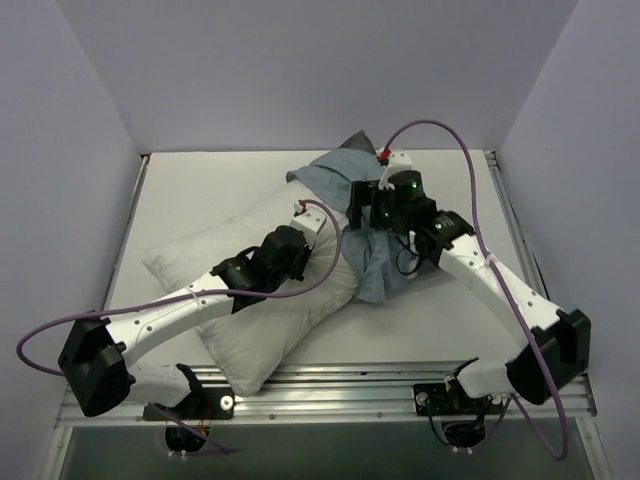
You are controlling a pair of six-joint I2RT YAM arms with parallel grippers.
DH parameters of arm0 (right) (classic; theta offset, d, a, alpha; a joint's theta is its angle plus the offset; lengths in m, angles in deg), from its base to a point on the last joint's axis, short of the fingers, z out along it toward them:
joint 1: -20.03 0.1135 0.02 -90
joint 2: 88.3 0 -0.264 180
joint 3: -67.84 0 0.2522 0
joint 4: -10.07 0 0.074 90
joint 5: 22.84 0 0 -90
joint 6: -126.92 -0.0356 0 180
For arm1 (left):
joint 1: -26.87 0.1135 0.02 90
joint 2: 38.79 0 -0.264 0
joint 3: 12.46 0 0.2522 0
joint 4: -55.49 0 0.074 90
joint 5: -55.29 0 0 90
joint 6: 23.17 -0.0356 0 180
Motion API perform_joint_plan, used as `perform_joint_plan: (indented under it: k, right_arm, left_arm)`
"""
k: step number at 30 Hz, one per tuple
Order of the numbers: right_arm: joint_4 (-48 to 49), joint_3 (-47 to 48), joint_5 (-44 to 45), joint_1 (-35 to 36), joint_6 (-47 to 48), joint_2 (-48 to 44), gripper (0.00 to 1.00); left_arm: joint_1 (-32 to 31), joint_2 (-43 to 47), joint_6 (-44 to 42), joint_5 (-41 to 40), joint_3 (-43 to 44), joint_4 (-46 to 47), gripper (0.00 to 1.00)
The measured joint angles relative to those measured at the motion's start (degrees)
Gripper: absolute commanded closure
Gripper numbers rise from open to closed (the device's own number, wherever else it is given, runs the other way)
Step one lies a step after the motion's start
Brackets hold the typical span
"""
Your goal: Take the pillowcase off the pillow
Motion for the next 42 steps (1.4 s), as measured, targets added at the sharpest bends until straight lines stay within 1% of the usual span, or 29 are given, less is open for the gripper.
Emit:
perform_joint_plan:
  k: [2, 9, 13, 16, 19, 20, 21, 23, 27, 30, 33, 36, 42]
  right_arm:
    - [-1.4, -2.3, 0.8, 0.5, -0.2, -4.0, 0.07]
    - [-5.8, -11.8, 5.1, 4.8, -2.8, -17.1, 0.04]
    - [-5.8, -17.7, 6.0, 8.2, -5.8, -18.7, 0.05]
    - [-5.7, -20.7, 6.6, 10.4, -7.4, -16.2, 0.11]
    - [-4.7, -21.6, 9.2, 11.1, -8.0, -11.0, 0.41]
    - [-4.3, -21.6, 10.2, 10.8, -8.2, -9.4, 0.67]
    - [-3.8, -21.6, 10.9, 10.0, -8.2, -8.0, 0.81]
    - [-3.3, -21.6, 11.8, 6.9, -9.1, -5.9, 1.0]
    - [-1.1, -21.5, 11.6, -3.5, -11.2, -4.9, 1.0]
    - [-0.2, -19.6, 9.1, -10.2, -12.3, -4.9, 1.0]
    - [-1.7, -15.8, 6.2, -16.1, -13.4, -4.7, 1.0]
    - [-2.5, -11.6, 5.2, -21.5, -14.4, -4.7, 1.0]
    - [-3.4, -5.4, 6.3, -33.2, -15.8, -4.7, 1.0]
  left_arm:
    - [0.1, 0.0, 0.7, 0.0, 1.0, -1.3, 0.98]
    - [0.3, -0.3, 1.9, 0.0, 6.4, -7.9, 0.98]
    - [0.5, -0.5, 2.3, 0.0, 7.8, -9.9, 0.98]
    - [0.5, -0.5, 2.5, 0.0, 8.4, -11.0, 0.98]
    - [0.5, -0.3, 2.8, 0.0, 8.7, -12.1, 0.98]
    - [0.5, -0.1, 2.9, 0.0, 8.7, -12.5, 0.98]
    - [0.5, 0.3, 3.0, 0.0, 8.7, -13.0, 0.98]
    - [0.7, 2.0, 3.0, 0.2, 8.7, -14.2, 0.98]
    - [3.0, 7.6, 3.6, 1.5, 7.7, -17.8, 0.98]
    - [5.1, 12.8, 4.5, 3.7, 6.3, -20.9, 0.98]
    - [6.9, 17.2, 5.3, 5.9, 5.5, -23.4, 0.98]
    - [8.4, 20.2, 5.5, 6.7, 5.2, -25.1, 0.98]
    - [12.3, 24.3, 5.1, 8.2, 5.1, -27.8, 0.98]
